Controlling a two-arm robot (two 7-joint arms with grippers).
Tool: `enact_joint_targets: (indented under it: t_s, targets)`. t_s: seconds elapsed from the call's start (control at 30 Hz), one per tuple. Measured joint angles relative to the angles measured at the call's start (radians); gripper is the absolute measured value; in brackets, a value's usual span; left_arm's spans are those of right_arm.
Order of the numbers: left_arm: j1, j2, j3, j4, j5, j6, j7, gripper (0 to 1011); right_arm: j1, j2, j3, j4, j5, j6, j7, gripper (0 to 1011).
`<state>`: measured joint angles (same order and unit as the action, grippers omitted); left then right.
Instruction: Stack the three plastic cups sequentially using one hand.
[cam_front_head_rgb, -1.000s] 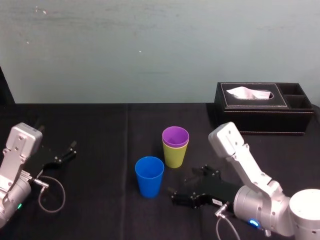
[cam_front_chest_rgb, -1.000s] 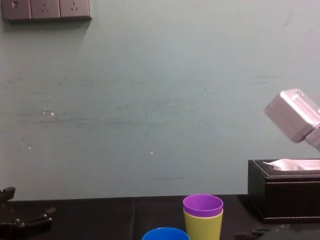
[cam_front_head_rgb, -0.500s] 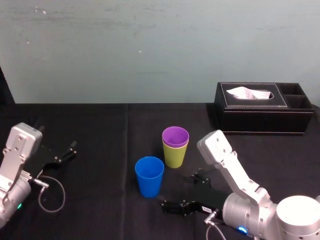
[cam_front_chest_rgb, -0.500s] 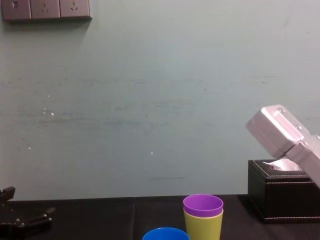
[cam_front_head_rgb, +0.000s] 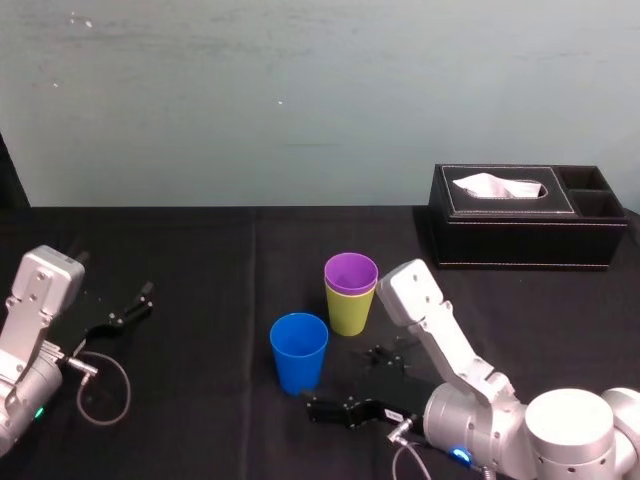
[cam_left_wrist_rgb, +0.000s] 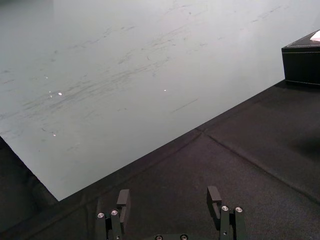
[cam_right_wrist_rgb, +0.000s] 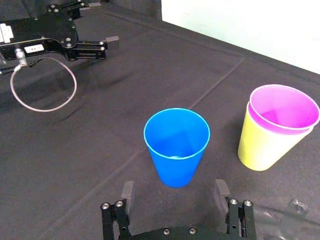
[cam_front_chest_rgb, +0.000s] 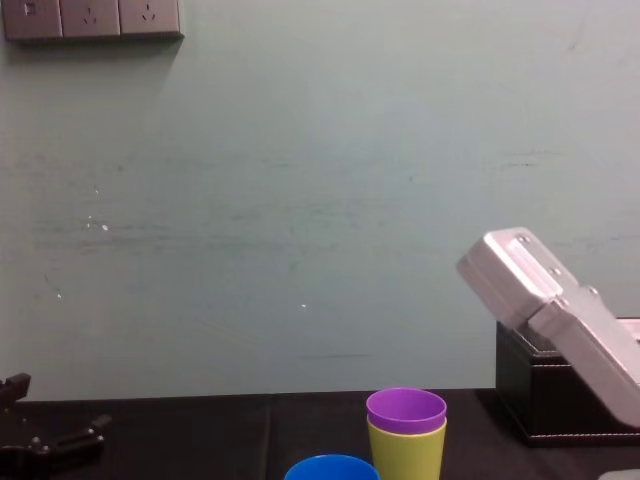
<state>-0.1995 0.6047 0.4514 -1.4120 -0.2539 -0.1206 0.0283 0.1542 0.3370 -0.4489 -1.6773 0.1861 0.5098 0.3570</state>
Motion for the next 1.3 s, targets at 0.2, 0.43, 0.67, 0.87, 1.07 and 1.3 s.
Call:
enact_joint_targets:
  t_s: [0.2,0.43,0.67,0.87,1.07,1.3]
  targets:
    - [0.0,0.0,0.0,0.0,0.0,0.0,0.0,1000,0.015,-0.012,-0.012,0.021,-0.013,-0.006,-0.001,1004]
    - [0.0,0.0,0.0,0.0,0.0,0.0,0.0,1000,0.035,-0.032,-0.023,0.05,-0.031,-0.015,-0.003,1004]
    - [0.0,0.0,0.0,0.0,0.0,0.0,0.0,1000,0.054,-0.056,-0.032,0.09,-0.045,-0.024,-0.005,1004]
    - [0.0,0.0,0.0,0.0,0.0,0.0,0.0,1000,0.069,-0.073,-0.036,0.121,-0.053,-0.037,-0.003,1004]
    - [0.0,0.0,0.0,0.0,0.0,0.0,0.0,1000,0.077,-0.087,-0.038,0.142,-0.058,-0.053,-0.001,1004]
    - [0.0,0.0,0.0,0.0,0.0,0.0,0.0,1000,0.087,-0.099,-0.042,0.165,-0.064,-0.064,0.001,1004]
